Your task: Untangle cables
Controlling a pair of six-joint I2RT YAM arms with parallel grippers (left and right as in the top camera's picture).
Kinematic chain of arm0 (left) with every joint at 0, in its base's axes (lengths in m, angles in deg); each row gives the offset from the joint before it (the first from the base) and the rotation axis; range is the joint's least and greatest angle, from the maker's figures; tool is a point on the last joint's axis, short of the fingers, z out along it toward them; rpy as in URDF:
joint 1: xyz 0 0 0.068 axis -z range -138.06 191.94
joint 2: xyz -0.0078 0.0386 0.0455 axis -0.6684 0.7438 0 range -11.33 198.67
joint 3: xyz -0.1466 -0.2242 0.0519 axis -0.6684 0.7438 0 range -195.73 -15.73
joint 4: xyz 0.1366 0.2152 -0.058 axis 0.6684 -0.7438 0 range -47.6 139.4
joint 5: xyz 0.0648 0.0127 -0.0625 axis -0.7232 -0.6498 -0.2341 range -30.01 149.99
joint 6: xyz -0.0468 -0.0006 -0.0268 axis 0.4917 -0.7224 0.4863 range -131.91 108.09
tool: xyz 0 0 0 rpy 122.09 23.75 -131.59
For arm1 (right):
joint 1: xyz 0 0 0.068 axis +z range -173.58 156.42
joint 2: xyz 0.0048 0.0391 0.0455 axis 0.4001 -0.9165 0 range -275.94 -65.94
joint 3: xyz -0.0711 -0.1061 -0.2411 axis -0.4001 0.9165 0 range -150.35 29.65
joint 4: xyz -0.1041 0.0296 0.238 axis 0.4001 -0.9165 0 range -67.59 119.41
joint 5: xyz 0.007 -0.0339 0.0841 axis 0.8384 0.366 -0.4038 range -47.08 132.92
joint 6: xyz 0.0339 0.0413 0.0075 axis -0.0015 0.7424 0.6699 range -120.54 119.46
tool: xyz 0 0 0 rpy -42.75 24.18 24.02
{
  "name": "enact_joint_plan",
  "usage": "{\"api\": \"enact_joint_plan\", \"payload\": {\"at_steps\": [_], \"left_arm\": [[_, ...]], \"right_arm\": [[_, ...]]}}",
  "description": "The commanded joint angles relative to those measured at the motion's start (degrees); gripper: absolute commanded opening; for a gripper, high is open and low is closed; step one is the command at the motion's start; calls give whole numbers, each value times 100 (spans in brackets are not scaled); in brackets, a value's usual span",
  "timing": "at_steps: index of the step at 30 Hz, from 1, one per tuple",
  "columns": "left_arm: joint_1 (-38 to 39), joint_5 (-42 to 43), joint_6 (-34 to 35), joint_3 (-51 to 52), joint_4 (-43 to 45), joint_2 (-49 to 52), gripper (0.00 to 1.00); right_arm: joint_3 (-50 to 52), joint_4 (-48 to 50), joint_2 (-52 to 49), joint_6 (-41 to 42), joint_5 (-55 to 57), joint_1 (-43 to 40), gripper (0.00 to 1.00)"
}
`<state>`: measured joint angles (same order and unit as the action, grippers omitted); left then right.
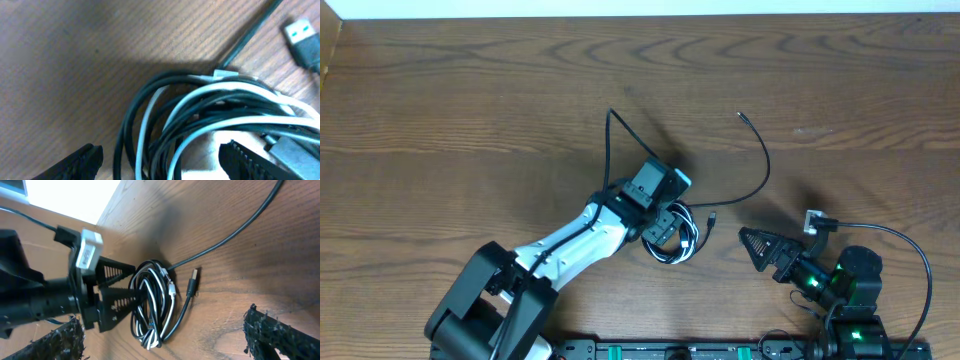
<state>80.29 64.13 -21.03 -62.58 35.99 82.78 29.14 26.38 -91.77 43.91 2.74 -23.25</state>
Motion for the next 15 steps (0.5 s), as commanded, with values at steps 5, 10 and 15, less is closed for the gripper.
{"api": "enact_joint_plan", "payload": {"at_steps": [5,10,15], "left_arm": [[-4,-74,-160,304,540,37,79],[-9,-72,-157,315,817,66,73],[-9,-74,-155,315,1001,387,61]], "right_arm": [[20,0,-2,-129,79,50,99],[20,0,-2,-127,79,50,99],[20,0,-2,-127,39,52,99]]}}
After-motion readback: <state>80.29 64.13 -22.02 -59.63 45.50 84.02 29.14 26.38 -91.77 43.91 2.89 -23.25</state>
